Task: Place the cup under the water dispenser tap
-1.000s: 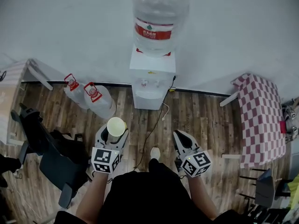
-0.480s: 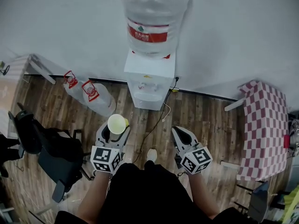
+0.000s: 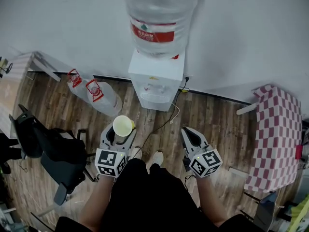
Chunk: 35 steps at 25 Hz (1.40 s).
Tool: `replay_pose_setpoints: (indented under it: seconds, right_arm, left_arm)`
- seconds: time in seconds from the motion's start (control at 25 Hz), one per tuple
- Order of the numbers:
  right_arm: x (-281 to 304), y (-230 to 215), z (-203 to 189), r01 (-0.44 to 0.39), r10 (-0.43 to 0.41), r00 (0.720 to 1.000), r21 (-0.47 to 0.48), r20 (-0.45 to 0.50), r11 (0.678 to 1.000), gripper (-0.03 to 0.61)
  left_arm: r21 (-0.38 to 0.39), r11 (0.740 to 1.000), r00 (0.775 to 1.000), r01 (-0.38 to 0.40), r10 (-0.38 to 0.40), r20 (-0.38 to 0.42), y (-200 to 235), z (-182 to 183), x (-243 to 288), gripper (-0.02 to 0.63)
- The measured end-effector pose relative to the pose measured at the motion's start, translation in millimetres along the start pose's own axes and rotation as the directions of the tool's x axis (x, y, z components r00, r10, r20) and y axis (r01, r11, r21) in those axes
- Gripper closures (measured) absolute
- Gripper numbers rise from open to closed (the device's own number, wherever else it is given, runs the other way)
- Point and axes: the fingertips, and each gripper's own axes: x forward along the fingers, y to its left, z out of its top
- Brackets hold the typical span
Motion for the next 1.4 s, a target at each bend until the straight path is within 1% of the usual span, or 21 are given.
replay_pose_setpoints:
  seconds: [0.12, 0.24, 0.48, 0.64, 0.76, 1.08, 1.24, 1.4]
  right_arm:
    - [9.4, 1.1, -4.2, -0.001, 0.002, 1.0, 0.006, -0.022, 1.0, 0.555]
    - [22.7, 6.0, -9.6, -0.007, 0.007, 0.999, 0.006, -0.048, 1.0, 0.555]
    - [63.2, 20.1, -7.5, 0.004, -0.005, 0.998, -0.024, -0.062, 1.0, 0.555]
    - [89.2, 20.6, -4.2, 0.029, -0.033, 0.998, -0.077, -0.061, 0.997, 0.555]
    - [105.7, 16.2, -10.4, 0.043, -0.05, 0.997, -0.107, -0.066, 0.993, 0.555]
    - [141.3, -15.9, -46.7, 0.097, -0.106, 0.989, -0.092, -0.102, 0.991, 0.555]
    - [154.4, -31.5, -64.5, 0.108, -0.118, 0.986, -0.087, -0.115, 0.99, 0.555]
    - [168.9, -43.3, -84.4, 0.094, -0.107, 0.986, -0.098, -0.131, 0.991, 0.555]
  left_arm:
    - [0.0, 1.0, 1.0, 0.004, -0.004, -0.003, 5.6, 0.1, 7.1, 0.304]
    - [-0.008, 1.0, 1.0, 0.025, -0.025, -0.006, 12.2, -1.9, 19.3, 0.304]
    - [-0.02, 0.993, 0.993, 0.118, -0.118, -0.019, 29.4, -8.9, 53.4, 0.304]
    - [-0.022, 0.986, 0.985, 0.164, -0.165, -0.042, 42.3, -17.0, 81.9, 0.304]
    - [-0.024, 0.982, 0.979, 0.188, -0.189, -0.071, 50.5, -34.9, 108.5, 0.304]
    - [-0.031, 0.972, 0.965, 0.232, -0.234, -0.116, 63.3, -83.6, 178.0, 0.304]
    - [-0.013, 0.971, 0.96, 0.239, -0.238, -0.149, 65.7, -112.8, 203.9, 0.304]
    - [-0.01, 0.973, 0.959, 0.233, -0.231, -0.161, 68.6, -141.2, 228.9, 0.304]
